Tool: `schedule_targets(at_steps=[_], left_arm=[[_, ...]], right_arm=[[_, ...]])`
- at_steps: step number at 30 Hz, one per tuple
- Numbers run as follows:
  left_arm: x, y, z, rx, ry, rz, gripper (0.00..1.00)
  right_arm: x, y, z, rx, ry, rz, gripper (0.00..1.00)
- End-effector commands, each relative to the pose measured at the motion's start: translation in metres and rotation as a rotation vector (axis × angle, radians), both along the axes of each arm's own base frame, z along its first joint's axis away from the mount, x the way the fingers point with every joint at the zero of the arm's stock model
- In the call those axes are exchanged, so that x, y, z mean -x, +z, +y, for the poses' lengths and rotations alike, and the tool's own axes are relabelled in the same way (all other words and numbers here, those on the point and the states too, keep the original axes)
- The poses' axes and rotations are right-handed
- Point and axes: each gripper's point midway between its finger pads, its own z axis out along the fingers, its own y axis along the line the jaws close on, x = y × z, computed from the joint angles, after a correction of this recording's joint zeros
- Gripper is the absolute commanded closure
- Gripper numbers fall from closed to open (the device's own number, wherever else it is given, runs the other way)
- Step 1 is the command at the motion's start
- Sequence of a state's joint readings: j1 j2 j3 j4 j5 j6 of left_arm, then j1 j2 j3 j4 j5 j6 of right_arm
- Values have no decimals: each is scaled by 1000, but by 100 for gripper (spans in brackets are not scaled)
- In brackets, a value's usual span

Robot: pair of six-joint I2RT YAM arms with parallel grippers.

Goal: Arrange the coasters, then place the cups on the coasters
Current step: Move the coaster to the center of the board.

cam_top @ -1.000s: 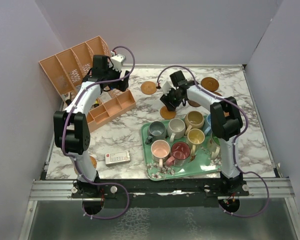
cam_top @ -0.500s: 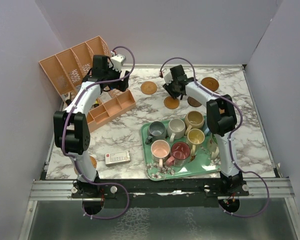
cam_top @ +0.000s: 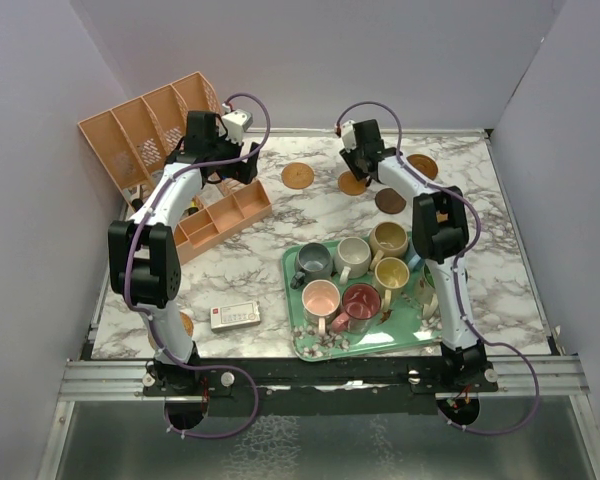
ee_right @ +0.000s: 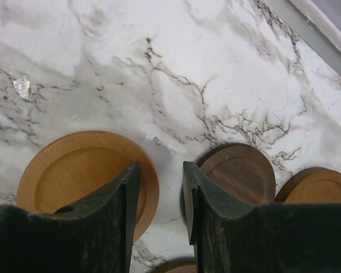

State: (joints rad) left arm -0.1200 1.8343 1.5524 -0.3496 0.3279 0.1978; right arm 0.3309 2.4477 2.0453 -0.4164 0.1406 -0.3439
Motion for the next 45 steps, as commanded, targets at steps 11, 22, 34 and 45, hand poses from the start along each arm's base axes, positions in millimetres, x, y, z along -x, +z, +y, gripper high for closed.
schedule_targets(at_steps=[11, 22, 34, 45], left_arm=[[-5, 2, -1, 11, -7, -3, 1], [-3, 4, -3, 18, -11, -5, 1], [1, 6, 0, 3, -7, -10, 1], [2, 8, 1, 2, -9, -16, 1]], right_arm=[[-14, -36, -8, 3, -24, 27, 64], [-20, -36, -4, -5, -19, 20, 64], [-24, -38, 3, -39, -7, 30, 64], [-25, -20, 8, -63, 8, 11, 62]])
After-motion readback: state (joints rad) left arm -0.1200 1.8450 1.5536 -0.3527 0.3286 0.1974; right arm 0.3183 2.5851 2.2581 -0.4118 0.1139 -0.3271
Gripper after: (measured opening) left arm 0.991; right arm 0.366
